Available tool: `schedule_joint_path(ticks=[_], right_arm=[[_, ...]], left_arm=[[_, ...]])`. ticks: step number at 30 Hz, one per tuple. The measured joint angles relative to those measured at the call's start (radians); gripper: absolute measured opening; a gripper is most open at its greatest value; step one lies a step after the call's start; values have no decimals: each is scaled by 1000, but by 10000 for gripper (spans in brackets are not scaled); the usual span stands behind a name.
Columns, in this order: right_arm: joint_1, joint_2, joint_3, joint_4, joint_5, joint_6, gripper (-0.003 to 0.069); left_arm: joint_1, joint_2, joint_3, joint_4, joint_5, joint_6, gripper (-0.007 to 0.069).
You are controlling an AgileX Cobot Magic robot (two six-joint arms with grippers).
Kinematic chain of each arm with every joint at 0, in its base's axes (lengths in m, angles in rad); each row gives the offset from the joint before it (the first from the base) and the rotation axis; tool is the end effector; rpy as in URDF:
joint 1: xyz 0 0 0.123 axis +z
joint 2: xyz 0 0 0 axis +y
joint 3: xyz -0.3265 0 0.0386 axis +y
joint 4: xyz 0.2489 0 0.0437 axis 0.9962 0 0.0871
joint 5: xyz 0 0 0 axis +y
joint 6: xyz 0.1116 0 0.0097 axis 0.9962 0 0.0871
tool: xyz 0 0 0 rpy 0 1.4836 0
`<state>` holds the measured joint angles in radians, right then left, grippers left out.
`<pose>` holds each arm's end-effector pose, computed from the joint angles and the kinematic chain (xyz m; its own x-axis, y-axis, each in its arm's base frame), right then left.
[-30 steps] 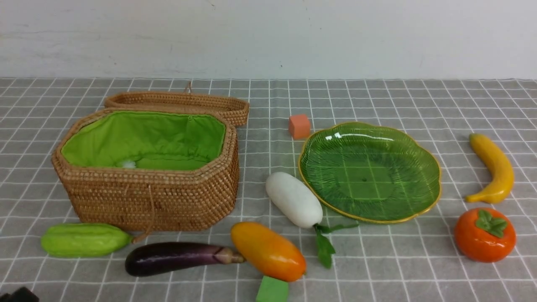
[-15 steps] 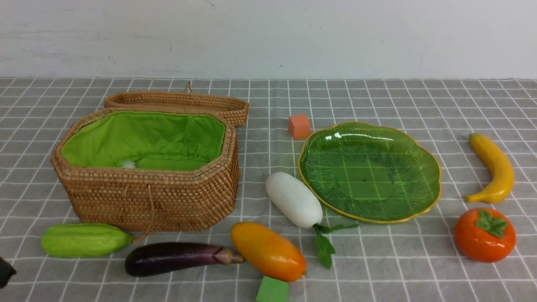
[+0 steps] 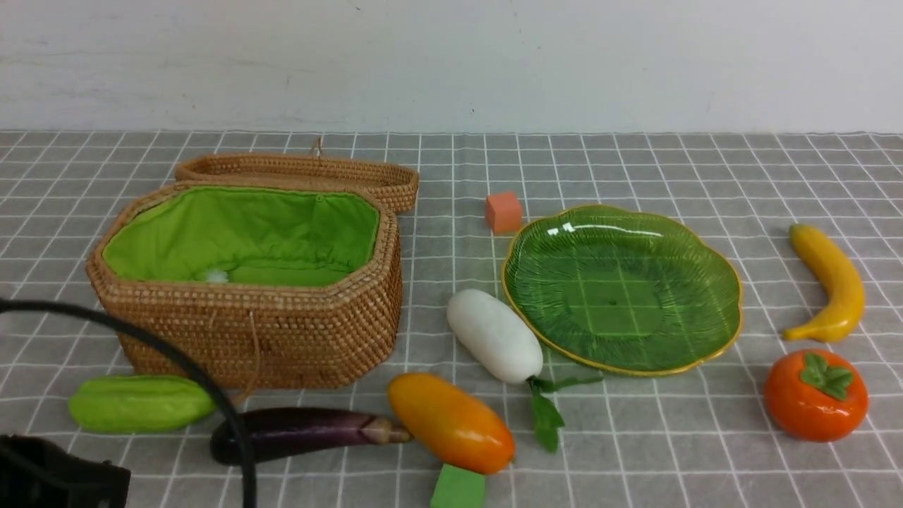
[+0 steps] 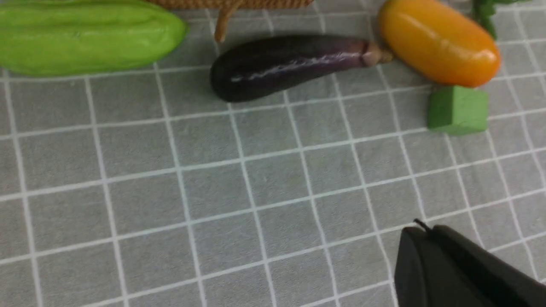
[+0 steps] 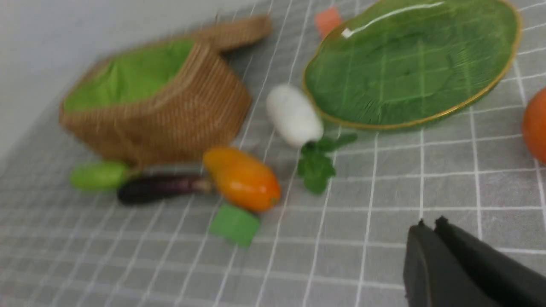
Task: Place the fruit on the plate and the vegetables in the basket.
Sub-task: Take a chayote with your left arm and place it on the basket on the left.
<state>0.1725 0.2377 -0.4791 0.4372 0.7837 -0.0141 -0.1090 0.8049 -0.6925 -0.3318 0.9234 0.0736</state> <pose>0.0151 0.0366 0.2971 -0.5015 0.2040 -0.8407 -0.2972 0.8720 0.3889 0.1152 -0.0419 0.3144 -0.8191 -0.0375 -0.5724 0.1553 0.9461 -0.2843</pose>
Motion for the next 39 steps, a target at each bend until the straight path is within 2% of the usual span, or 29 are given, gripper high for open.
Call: schedule_joint_path(ticks=[4, 5, 7, 8, 10, 13, 16, 17, 19, 20, 22, 24, 25, 27, 29, 32, 34, 36, 39], right_arm=[[30, 146, -230, -7, 230, -142, -4], [30, 151, -230, -7, 230, -147, -4], [35, 198, -321, -11, 307, -221, -4], [35, 200, -321, -11, 307, -226, -4], [37, 203, -343, -11, 315, -272, -4], [37, 203, -347, -11, 313, -307, 0], [37, 203, -347, -14, 312, -318, 1], [37, 203, -347, -15, 312, -318, 2], [37, 203, -347, -15, 314, -320, 3], [37, 203, -347, -15, 317, -320, 3], [37, 202, -347, -15, 325, -320, 3], [41, 198, -347, -17, 333, -320, 5], [42, 196, -347, -17, 333, -320, 5], [59, 189, -347, -22, 335, -320, 6], [79, 187, -347, -26, 335, -320, 6], [93, 187, -347, -35, 329, -321, 6], [97, 187, -347, -39, 323, -321, 6], [96, 187, -347, -41, 308, -321, 6], [96, 187, -347, -42, 294, -321, 6]], left_arm=[[0, 155, -86, 86, -14, -123, -13], [0, 162, -89, 100, -18, -138, -13], [0, 239, -132, 206, -33, -204, -13], [0, 244, -135, 206, -33, -204, -13], [0, 297, -164, 298, -34, -185, -13], [1, 363, -191, 358, -34, -67, -13], [1, 421, -198, 370, -46, 133, -13], [1, 425, -198, 367, -48, 164, -13], [1, 453, -198, 346, -52, 322, -13], [1, 464, -198, 332, -53, 438, -13], [1, 476, -198, 332, -56, 553, -13], [1, 486, -192, 332, -72, 643, -6], [1, 487, -192, 337, -73, 652, -3], [1, 506, -177, 367, -101, 722, 50], [1, 537, -168, 415, -120, 753, 154], [1, 575, -160, 490, -129, 759, 316], [1, 580, -150, 517, -134, 735, 388], [1, 561, -124, 526, -160, 681, 413], [1, 499, -64, 542, -213, 666, 378]])
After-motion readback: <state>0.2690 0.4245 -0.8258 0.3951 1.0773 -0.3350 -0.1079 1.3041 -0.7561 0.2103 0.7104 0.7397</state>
